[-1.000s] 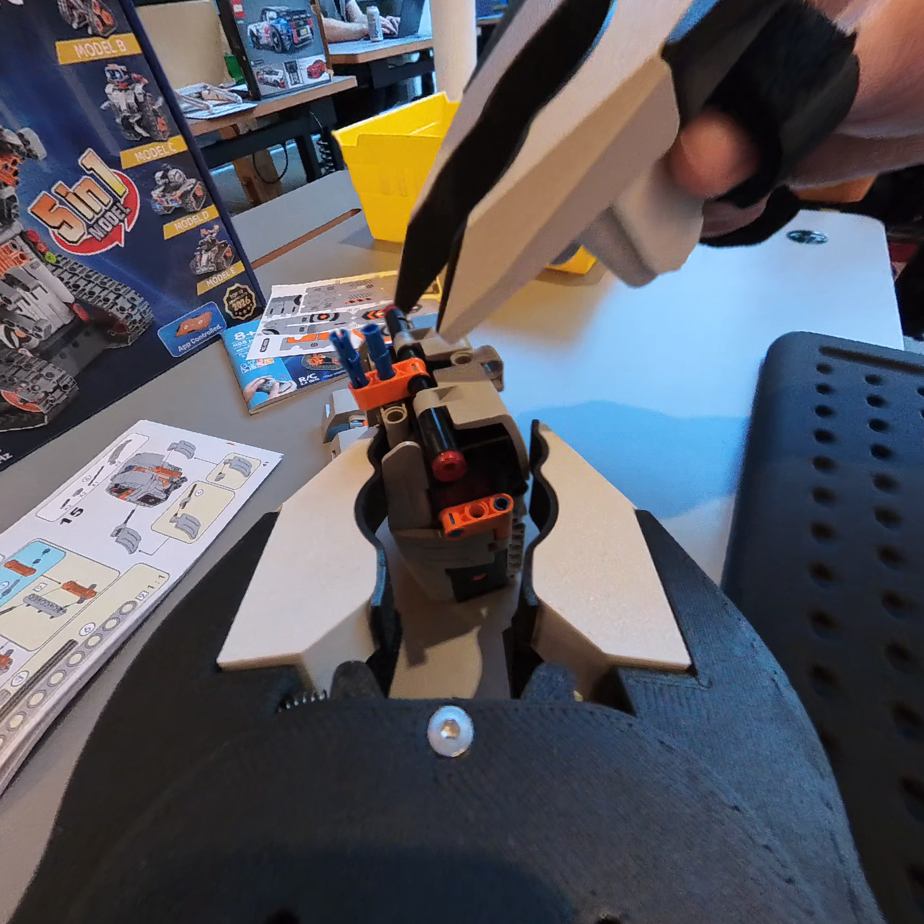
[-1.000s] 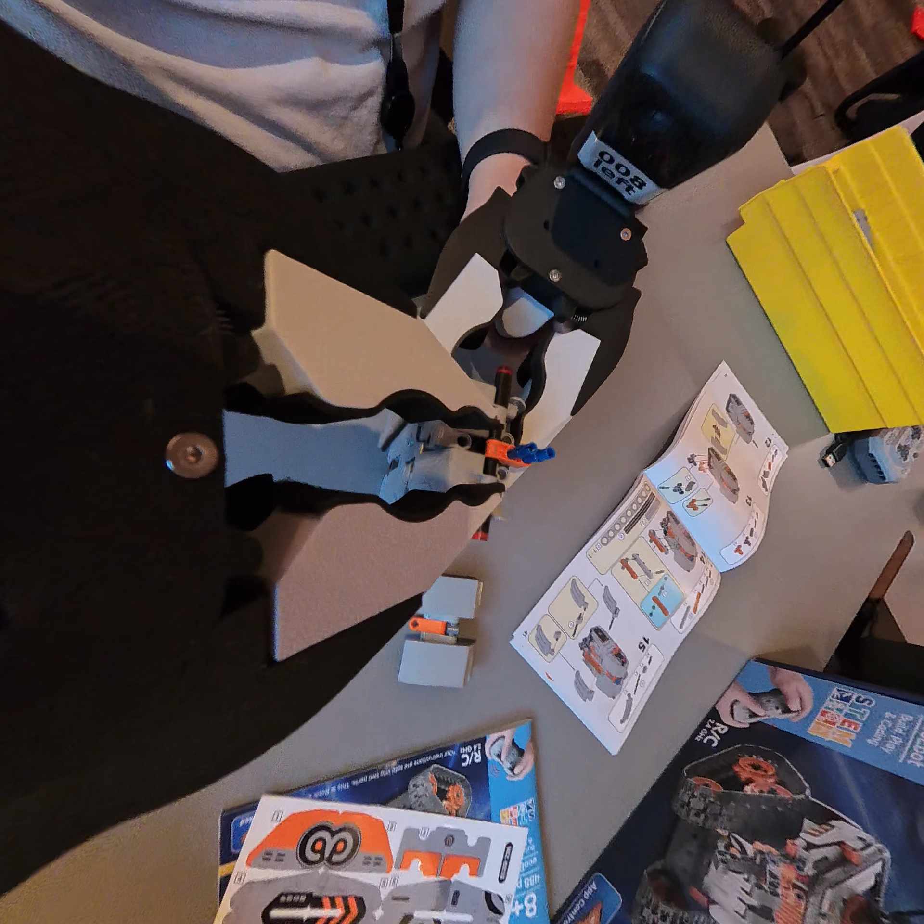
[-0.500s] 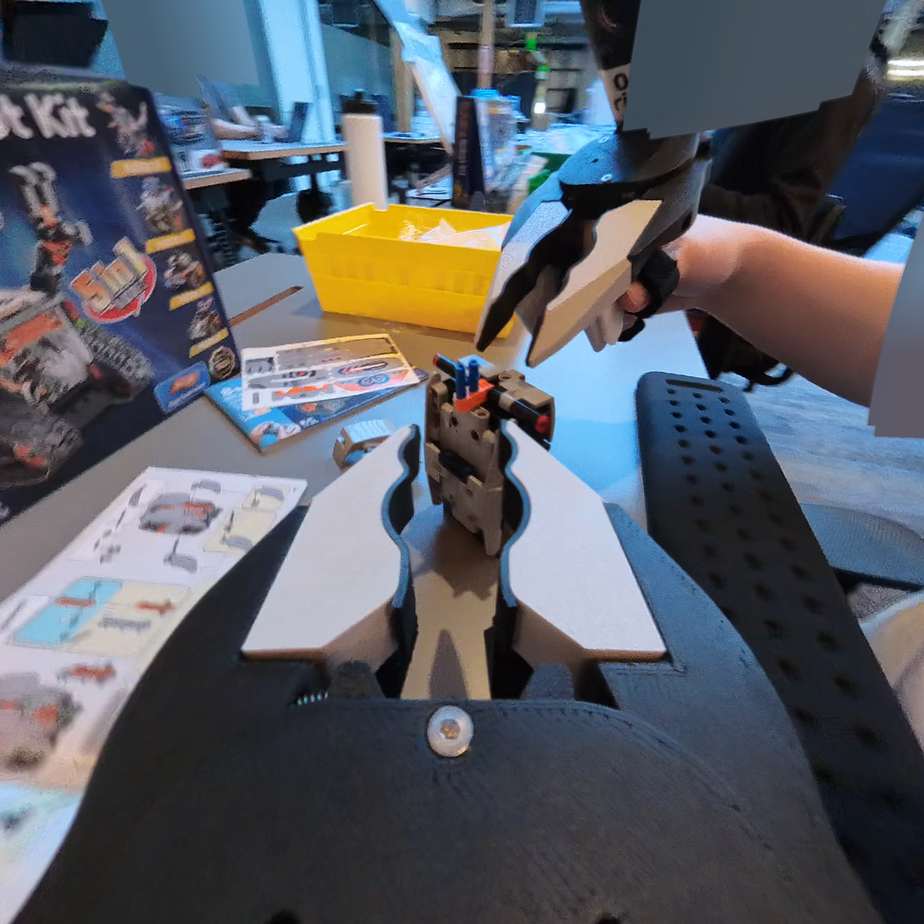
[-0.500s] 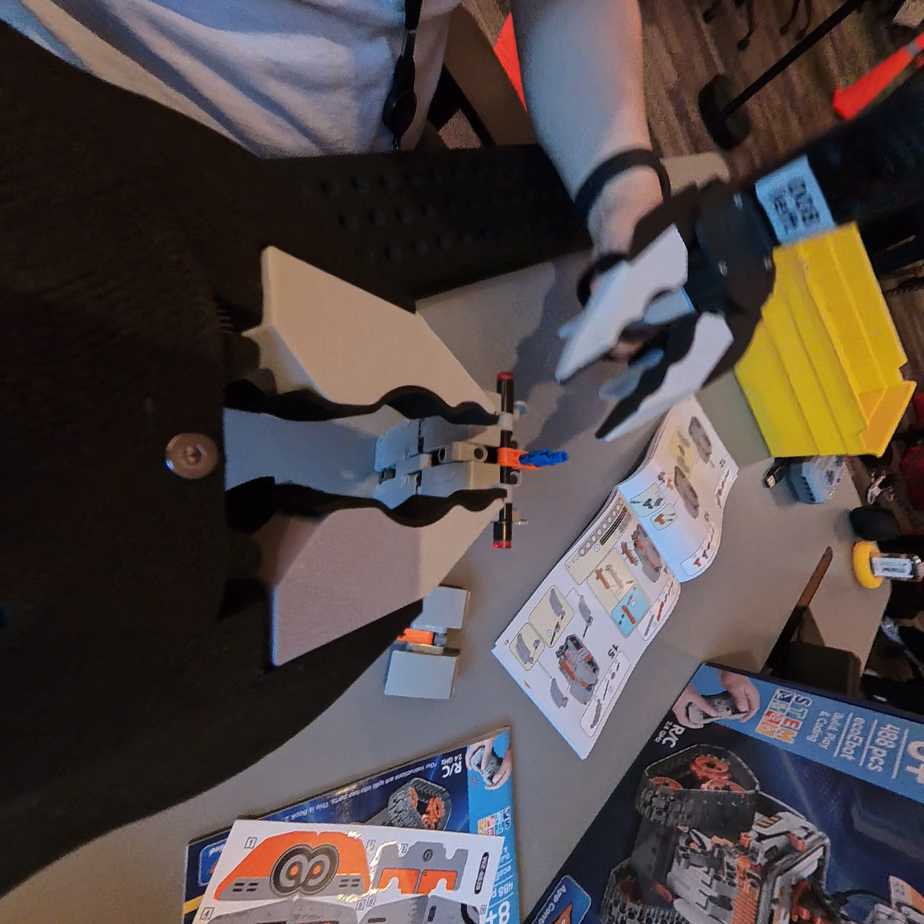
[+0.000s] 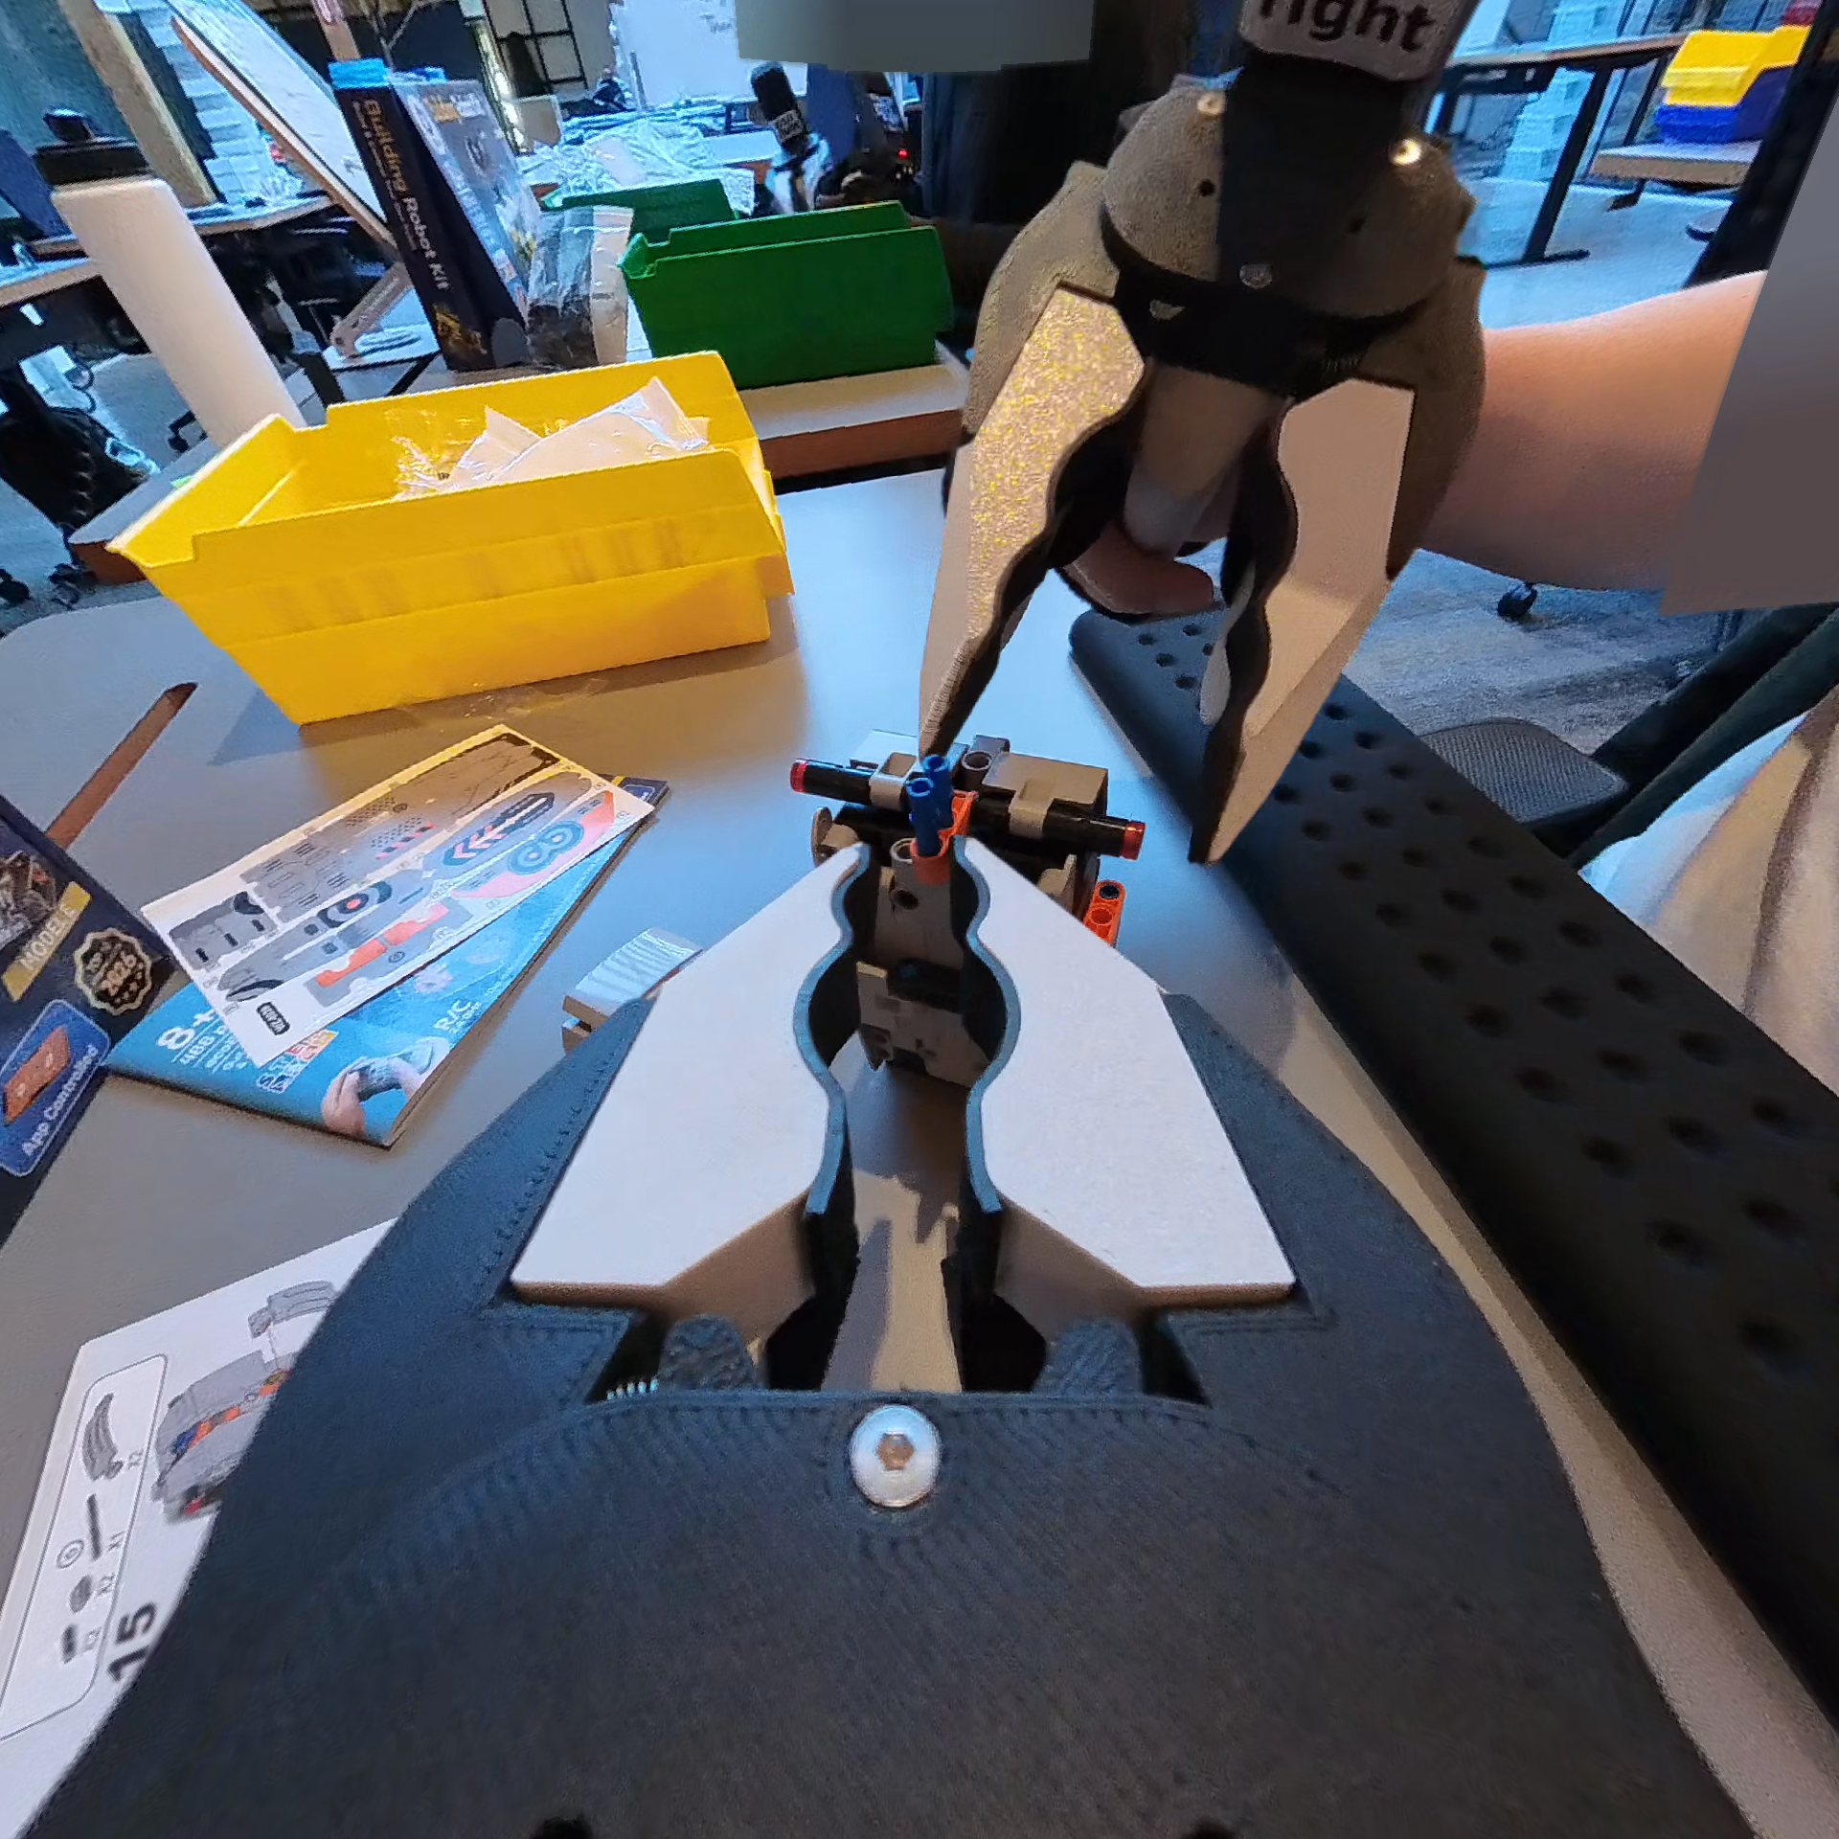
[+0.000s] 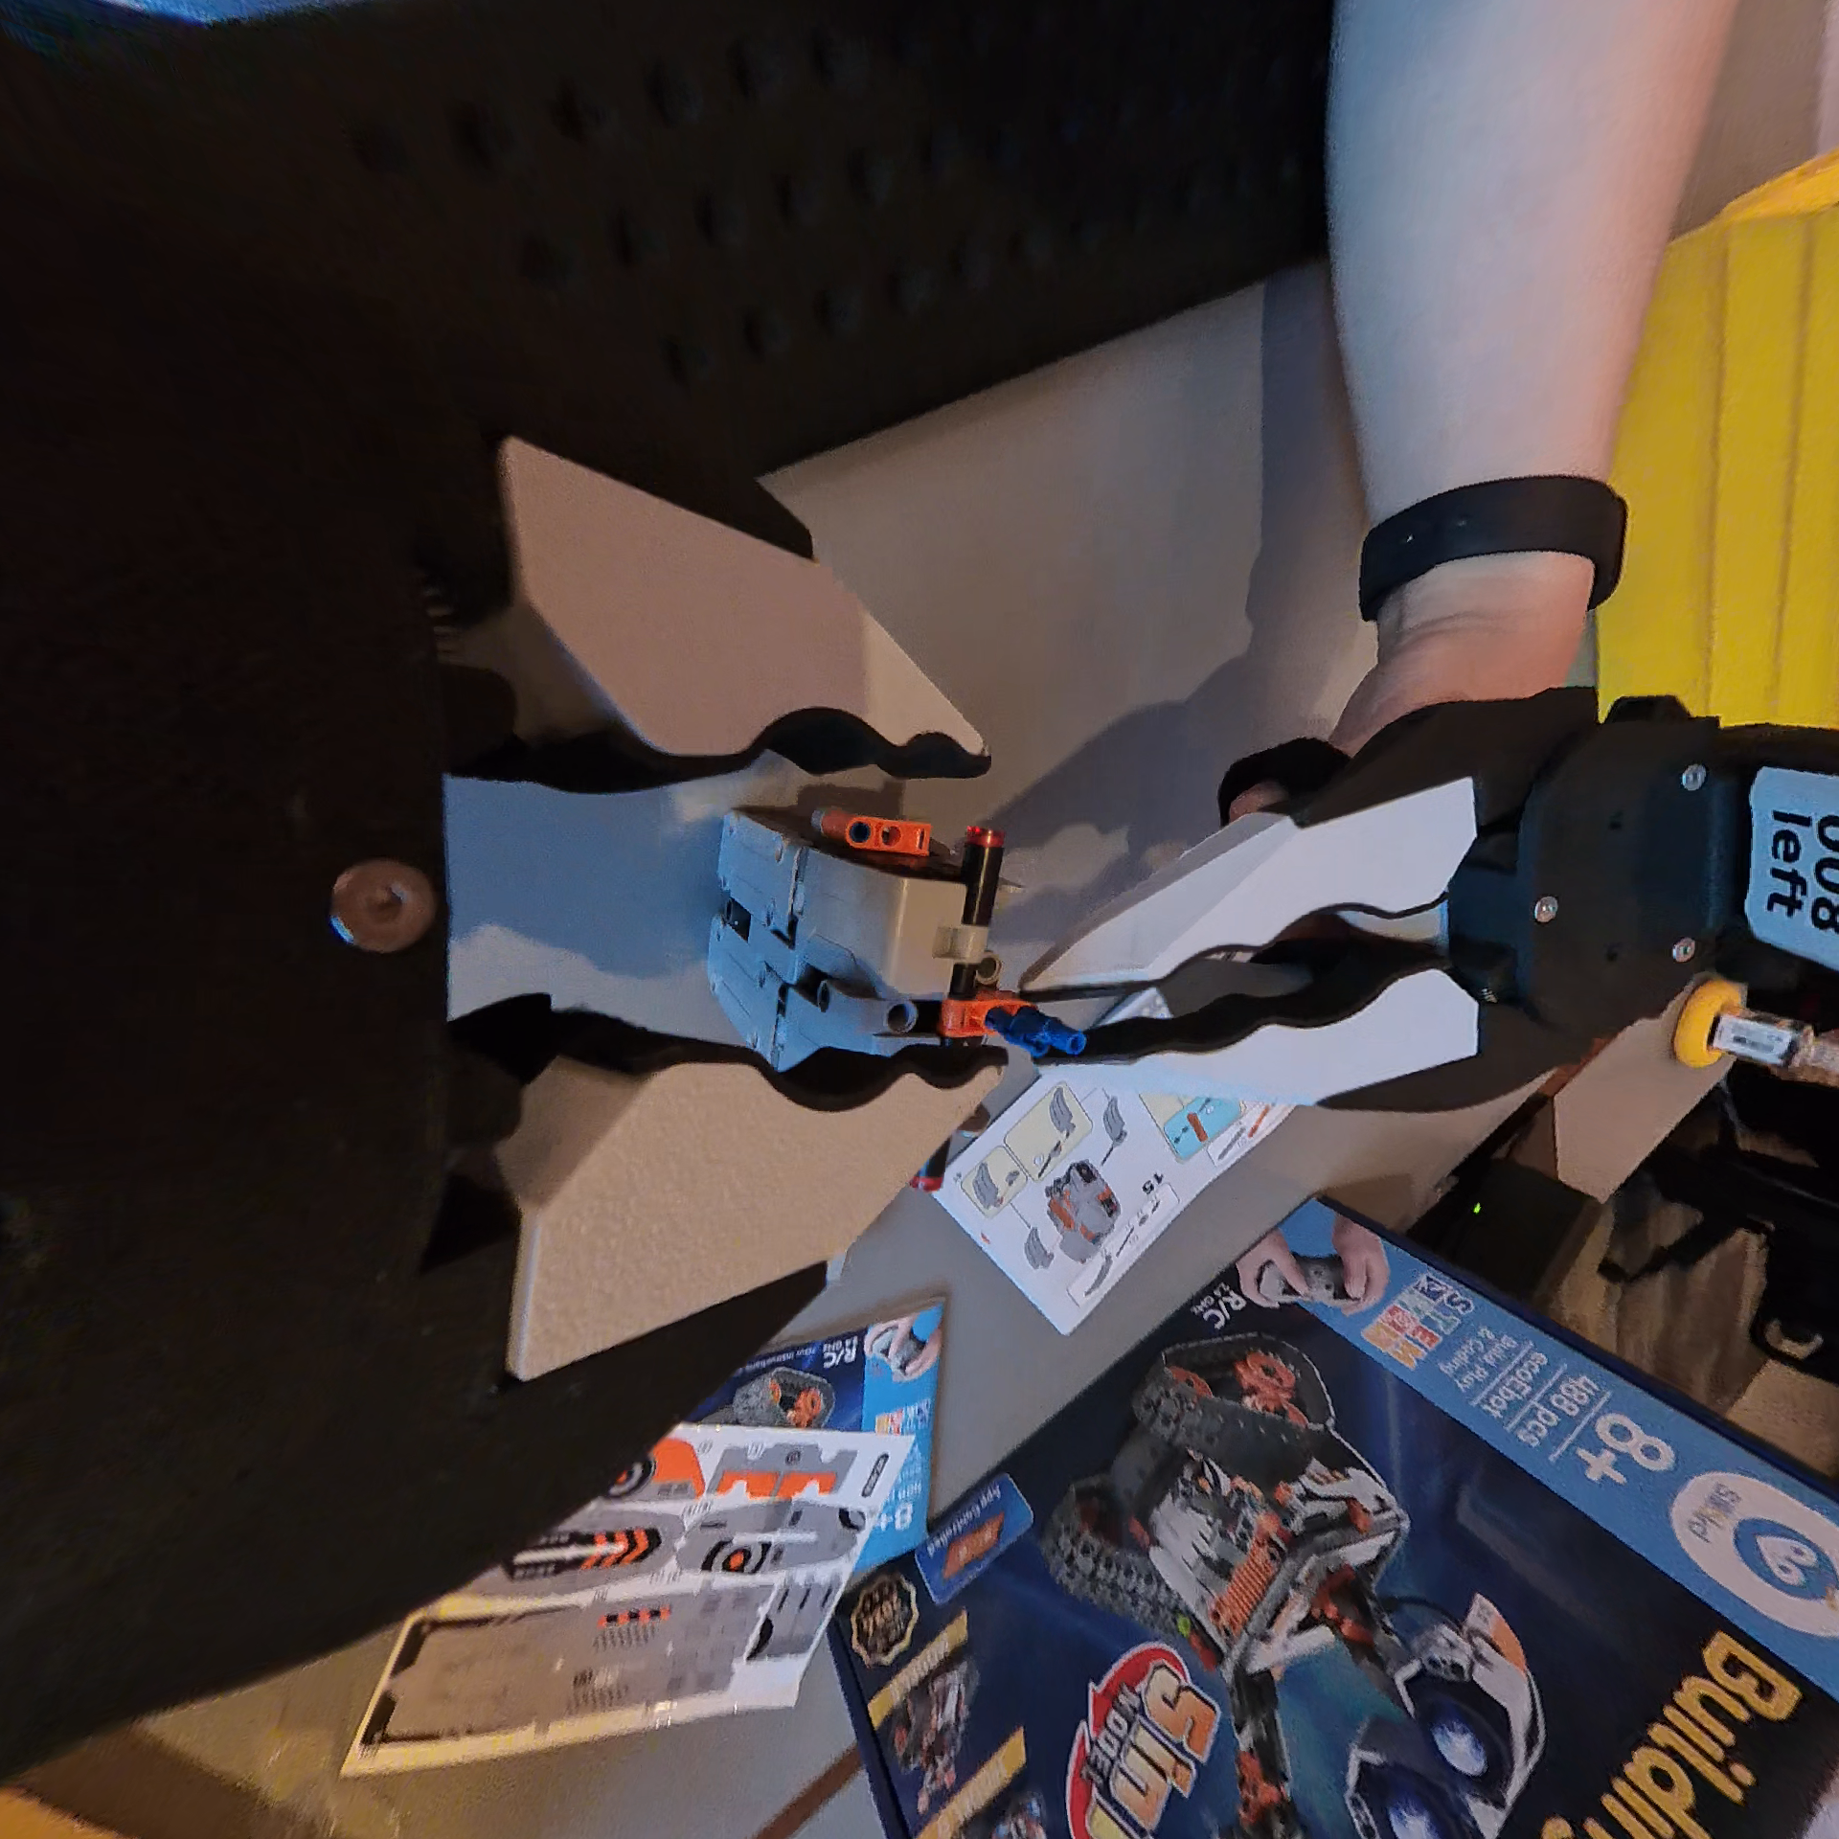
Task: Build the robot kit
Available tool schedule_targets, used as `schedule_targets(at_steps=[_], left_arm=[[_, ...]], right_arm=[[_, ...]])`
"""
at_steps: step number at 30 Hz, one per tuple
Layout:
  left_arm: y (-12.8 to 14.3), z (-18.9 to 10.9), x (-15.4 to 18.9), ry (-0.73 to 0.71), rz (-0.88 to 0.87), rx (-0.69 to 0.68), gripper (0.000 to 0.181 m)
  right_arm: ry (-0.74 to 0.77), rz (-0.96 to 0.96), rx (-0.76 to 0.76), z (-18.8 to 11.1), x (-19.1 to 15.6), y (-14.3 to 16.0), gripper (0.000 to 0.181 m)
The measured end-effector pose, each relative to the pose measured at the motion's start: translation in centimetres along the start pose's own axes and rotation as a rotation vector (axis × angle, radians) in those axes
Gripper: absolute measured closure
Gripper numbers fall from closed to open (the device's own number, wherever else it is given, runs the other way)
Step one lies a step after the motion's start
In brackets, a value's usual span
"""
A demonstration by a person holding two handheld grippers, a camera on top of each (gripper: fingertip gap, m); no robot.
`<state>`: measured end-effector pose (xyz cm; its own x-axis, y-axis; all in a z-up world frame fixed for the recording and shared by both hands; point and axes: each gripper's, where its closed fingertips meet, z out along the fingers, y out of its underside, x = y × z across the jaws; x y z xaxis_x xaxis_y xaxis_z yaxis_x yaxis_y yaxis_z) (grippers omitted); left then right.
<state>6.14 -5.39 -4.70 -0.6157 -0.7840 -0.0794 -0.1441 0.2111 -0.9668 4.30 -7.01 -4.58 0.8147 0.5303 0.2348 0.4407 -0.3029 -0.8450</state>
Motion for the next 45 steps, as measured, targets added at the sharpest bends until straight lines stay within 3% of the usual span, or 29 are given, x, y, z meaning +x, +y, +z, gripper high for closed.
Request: schedule_targets(at_steps=[9, 13, 19, 22, 25, 29, 32, 34, 36, 39, 45], left_arm=[[0.2, 0.7, 0.8, 0.051, -0.056, -0.04, 0.176], [0.1, 0.8, 0.9, 0.014, -0.028, -0.073, 0.176], [-0.1, 1.3, 0.8, -0.022, -0.065, -0.101, 0.176], [-0.1, 1.4, 0.8, -0.056, -0.081, -0.12, 0.175], [-0.2, 1.6, 0.7, -0.103, -0.122, -0.129, 0.175], [-0.4, 2.0, 0.2, -0.166, -0.199, -0.137, 0.176], [-0.6, 2.2, -0.3, -0.213, -0.269, -0.146, 0.175], [-0.7, 2.4, -0.6, -0.231, -0.328, -0.152, 0.175], [-0.8, 2.6, -1.1, -0.254, -0.391, -0.149, 0.176], [-0.9, 3.1, -1.9, -0.271, -0.462, -0.127, 0.176], [-0.7, 3.8, -3.5, -0.289, -0.59, -0.105, 0.176]], right_arm=[[0.078, -0.093, -0.061, 0.2, 0.1, 0.9, 0.144], [0.08, -0.099, -0.094, -0.2, 0.0, 1.1, 0.142], [0.136, 0.006, -0.083, -1.2, 0.3, 0.7, 0.121], [0.298, 0.177, -0.01, -1.3, 1.8, 0.3, 0.094], [0.424, 0.302, 0.014, -0.9, 2.4, 1.5, 0.088], [0.531, 0.403, -0.008, 0.0, 2.6, 4.1, 0.101], [0.544, 0.438, 0.04, -0.1, 2.9, 4.3, 0.115], [0.556, 0.452, 0.052, -0.2, 3.3, 4.3, 0.112], [0.583, 0.478, 0.068, -0.1, 3.9, 4.3, 0.098], [0.619, 0.516, 0.096, 0.2, 5.1, 4.1, 0.096], [0.613, 0.564, 0.093, 0.6, 7.4, 4.5, 0.123]])
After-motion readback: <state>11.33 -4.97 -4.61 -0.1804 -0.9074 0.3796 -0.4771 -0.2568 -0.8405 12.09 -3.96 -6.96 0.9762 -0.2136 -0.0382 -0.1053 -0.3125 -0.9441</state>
